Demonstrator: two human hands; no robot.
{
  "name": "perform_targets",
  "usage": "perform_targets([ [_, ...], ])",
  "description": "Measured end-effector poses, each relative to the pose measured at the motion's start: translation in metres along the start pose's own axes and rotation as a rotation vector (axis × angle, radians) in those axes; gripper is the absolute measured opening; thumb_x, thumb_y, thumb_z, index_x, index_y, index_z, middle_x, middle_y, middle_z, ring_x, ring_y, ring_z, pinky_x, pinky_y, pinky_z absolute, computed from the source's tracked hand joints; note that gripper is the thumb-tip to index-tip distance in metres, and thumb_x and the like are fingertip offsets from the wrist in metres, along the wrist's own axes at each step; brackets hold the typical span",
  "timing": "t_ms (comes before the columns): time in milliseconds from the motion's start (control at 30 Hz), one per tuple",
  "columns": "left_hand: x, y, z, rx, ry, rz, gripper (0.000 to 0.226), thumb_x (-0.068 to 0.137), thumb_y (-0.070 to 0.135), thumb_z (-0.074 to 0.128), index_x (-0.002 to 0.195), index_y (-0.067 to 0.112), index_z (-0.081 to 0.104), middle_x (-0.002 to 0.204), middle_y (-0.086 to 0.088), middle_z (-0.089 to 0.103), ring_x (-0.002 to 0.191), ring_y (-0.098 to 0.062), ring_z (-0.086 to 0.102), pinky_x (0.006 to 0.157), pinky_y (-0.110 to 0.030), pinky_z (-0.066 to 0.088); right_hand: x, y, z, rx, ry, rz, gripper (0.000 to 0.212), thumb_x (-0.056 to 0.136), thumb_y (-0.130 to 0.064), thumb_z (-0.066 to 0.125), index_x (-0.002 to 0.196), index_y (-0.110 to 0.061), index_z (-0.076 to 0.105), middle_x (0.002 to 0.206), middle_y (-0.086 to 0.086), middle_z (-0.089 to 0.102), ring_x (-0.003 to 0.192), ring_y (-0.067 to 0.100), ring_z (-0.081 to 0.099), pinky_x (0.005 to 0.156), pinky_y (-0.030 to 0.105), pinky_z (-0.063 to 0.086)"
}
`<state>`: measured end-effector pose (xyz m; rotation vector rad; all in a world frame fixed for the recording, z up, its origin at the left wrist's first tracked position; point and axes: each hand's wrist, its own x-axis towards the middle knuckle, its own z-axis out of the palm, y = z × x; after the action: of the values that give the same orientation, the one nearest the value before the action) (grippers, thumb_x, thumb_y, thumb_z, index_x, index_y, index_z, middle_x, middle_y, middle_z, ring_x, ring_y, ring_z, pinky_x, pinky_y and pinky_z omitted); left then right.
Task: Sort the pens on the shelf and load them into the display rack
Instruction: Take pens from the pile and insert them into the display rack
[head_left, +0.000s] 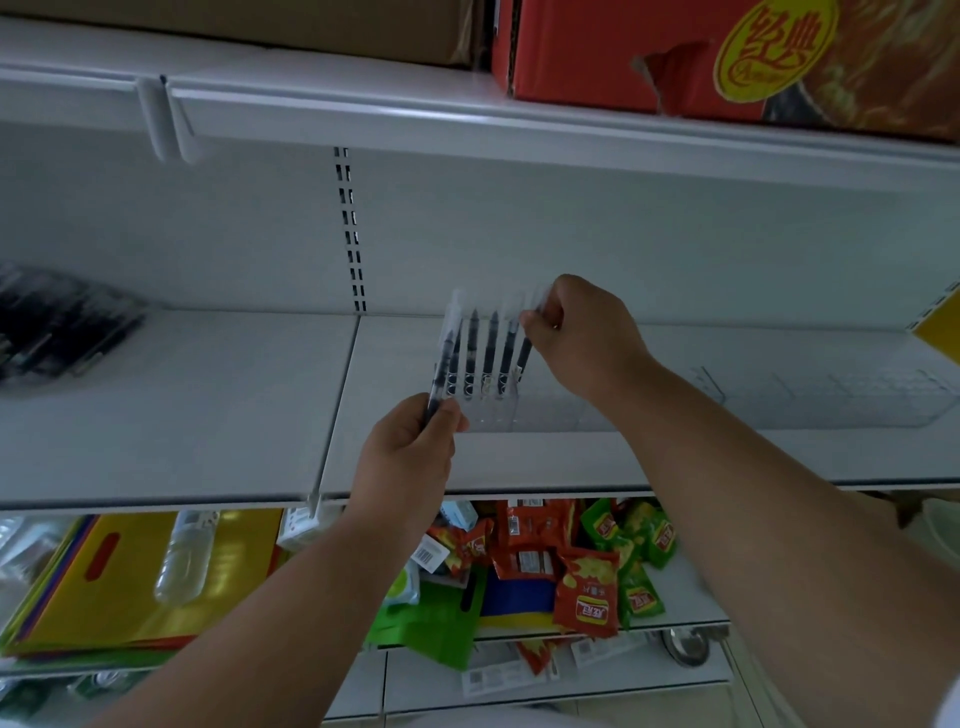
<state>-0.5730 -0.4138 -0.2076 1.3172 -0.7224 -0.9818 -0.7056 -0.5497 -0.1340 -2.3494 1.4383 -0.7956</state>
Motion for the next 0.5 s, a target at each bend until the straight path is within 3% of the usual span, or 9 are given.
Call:
perform_targets([
  [333, 0.001, 0.003, -0.003, -0.009, -0.003, 0.002, 0.030, 0.101, 0.019, 0.051, 0.074, 0.014, 0.063, 0.053, 0.003, 0.033, 0.049, -0.014, 0.024, 0.053, -0.032, 0.018, -0.017, 0.008, 0.015, 0.041, 0.057, 0.021, 0.029, 0.090, -0.041, 0.066, 0.082, -0.017, 0.053, 0.074, -0.006, 0.057, 0.067, 0.007, 0.054, 0.056, 0.025, 0.042],
  [433, 0.004, 0.003, -0.002, 0.037, -0.014, 0.015, 0.032, 0.100, 0.022, 0.052, 0.070, 0.020, 0.065, 0.054, 0.003, 0.035, 0.049, -0.014, 0.026, 0.052, -0.031, 0.020, -0.030, -0.002, 0.011, 0.181, 0.125, 0.008, 0.025, 0.090, -0.042, 0.065, 0.082, -0.020, 0.058, 0.075, -0.009, 0.061, 0.070, 0.006, 0.058, 0.060, 0.023, 0.046],
  [500, 0.005, 0.004, 0.003, 0.119, -0.032, 0.053, 0.031, 0.099, 0.025, 0.052, 0.071, 0.023, 0.064, 0.053, 0.005, 0.037, 0.048, -0.014, 0.029, 0.052, -0.030, 0.023, -0.037, -0.014, 0.008, 0.327, 0.032, 0.030, 0.021, 0.090, -0.042, 0.064, 0.086, -0.021, 0.063, 0.081, -0.008, 0.068, 0.073, 0.008, 0.063, 0.066, 0.026, 0.052],
])
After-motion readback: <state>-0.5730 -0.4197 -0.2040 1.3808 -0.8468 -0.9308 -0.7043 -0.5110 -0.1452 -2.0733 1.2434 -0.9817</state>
